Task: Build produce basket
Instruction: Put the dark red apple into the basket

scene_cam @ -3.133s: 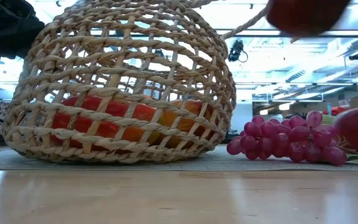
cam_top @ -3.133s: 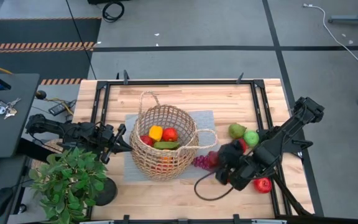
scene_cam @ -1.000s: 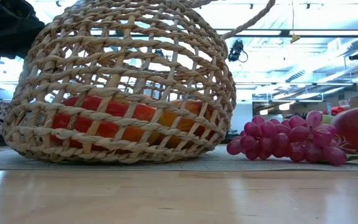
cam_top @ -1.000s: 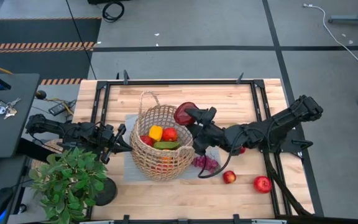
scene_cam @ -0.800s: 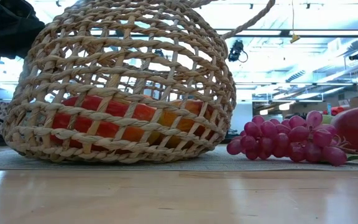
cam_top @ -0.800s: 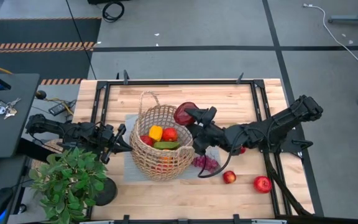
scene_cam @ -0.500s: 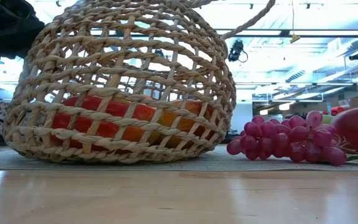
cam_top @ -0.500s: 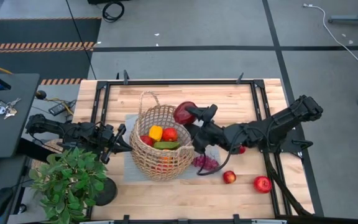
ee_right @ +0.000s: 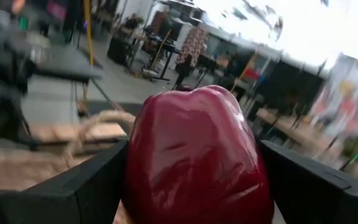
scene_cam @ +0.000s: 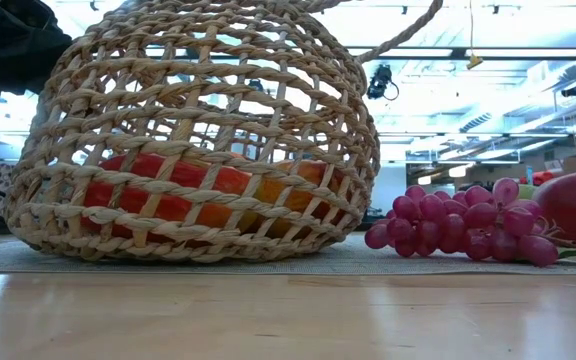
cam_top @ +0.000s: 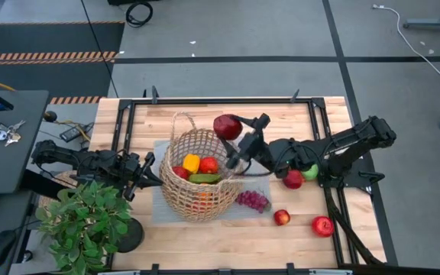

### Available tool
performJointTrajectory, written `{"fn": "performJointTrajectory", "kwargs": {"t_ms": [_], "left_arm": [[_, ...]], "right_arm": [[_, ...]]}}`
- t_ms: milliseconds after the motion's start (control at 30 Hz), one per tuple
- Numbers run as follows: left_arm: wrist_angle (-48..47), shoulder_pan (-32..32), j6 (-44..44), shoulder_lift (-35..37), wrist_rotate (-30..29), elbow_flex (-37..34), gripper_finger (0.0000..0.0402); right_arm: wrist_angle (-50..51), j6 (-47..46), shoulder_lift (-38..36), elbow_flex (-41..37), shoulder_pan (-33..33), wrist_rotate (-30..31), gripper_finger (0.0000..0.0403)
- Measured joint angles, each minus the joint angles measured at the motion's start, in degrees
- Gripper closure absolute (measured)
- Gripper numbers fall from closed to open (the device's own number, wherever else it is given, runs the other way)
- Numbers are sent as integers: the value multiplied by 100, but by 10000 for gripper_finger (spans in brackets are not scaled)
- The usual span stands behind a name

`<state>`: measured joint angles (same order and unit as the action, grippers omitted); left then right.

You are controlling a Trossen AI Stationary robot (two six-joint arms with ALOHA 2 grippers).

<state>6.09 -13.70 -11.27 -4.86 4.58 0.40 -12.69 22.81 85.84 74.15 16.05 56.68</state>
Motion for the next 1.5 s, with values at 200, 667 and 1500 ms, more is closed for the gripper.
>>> {"fn": "performJointTrajectory", "kwargs": {"t_ms": [200, 667, 1500], "left_arm": [[0, -2, -2, 0, 0, 0, 373], [0, 1, -2, 1, 0, 0, 373], [-9, 3, 0, -54, 2, -2, 366]], "right_arm": [[55, -2809, 0, 0, -140, -60, 53], [1160, -5284, 50, -4, -838, -3128, 53], [4142, -4405, 2024, 2420, -1416, -4981, 52]]}}
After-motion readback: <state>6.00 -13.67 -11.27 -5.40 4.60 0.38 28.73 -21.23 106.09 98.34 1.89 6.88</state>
